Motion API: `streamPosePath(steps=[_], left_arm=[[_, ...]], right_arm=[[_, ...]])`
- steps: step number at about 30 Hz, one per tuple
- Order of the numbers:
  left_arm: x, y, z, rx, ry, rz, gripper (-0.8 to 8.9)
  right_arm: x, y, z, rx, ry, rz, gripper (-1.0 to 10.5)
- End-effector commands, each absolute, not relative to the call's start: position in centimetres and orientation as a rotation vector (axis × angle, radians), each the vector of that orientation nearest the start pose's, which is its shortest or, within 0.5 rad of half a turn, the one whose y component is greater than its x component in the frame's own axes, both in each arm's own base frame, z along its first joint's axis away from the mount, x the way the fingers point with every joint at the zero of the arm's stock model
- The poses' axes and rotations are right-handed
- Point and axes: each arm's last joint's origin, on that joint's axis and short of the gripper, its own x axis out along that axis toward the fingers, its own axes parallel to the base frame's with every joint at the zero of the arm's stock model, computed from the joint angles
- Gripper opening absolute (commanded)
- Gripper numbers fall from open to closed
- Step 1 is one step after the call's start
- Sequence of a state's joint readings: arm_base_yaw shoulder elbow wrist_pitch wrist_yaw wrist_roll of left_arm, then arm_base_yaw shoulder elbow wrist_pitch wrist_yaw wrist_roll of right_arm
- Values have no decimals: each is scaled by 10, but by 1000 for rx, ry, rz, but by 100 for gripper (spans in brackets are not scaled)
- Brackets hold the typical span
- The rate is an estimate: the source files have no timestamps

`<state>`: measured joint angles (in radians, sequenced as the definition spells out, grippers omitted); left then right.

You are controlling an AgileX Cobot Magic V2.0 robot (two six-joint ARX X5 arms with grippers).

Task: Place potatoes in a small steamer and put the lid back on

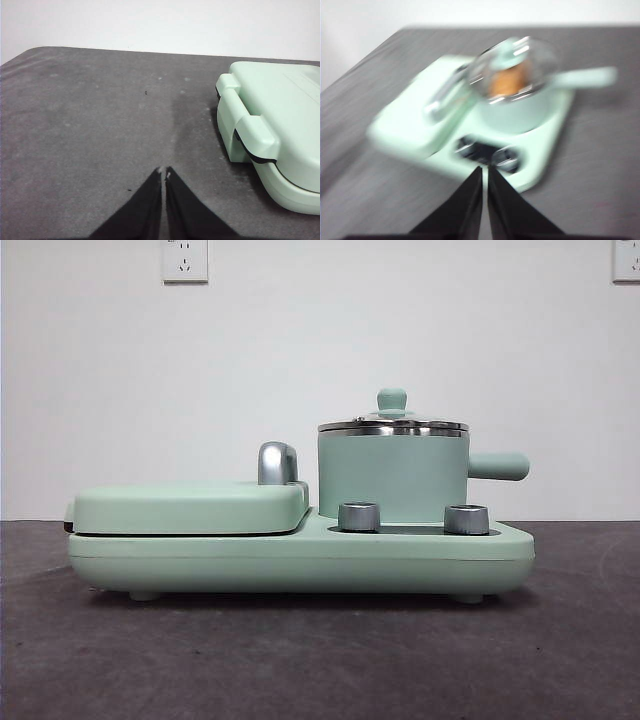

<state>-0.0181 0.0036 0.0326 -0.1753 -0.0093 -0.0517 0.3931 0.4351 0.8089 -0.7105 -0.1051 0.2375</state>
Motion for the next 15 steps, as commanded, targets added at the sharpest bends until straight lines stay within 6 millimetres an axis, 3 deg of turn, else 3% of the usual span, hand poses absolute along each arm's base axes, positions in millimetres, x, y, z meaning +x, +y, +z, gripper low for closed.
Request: streamPosePath(steps=[1,4,8,15], left_arm=[[96,-1,152,-43,151,-3,10],[96,-1,152,-43,151,-3,10],[96,-1,152,-43,151,-3,10],[96,-1,152,-42,151,-3,10]], right_arm=[[73,23,306,121,300,277,15],[76,13,267,23,203,65,15],[82,6,221,-26,132,-62,15],[92,3,167,-23,142,-32,15]])
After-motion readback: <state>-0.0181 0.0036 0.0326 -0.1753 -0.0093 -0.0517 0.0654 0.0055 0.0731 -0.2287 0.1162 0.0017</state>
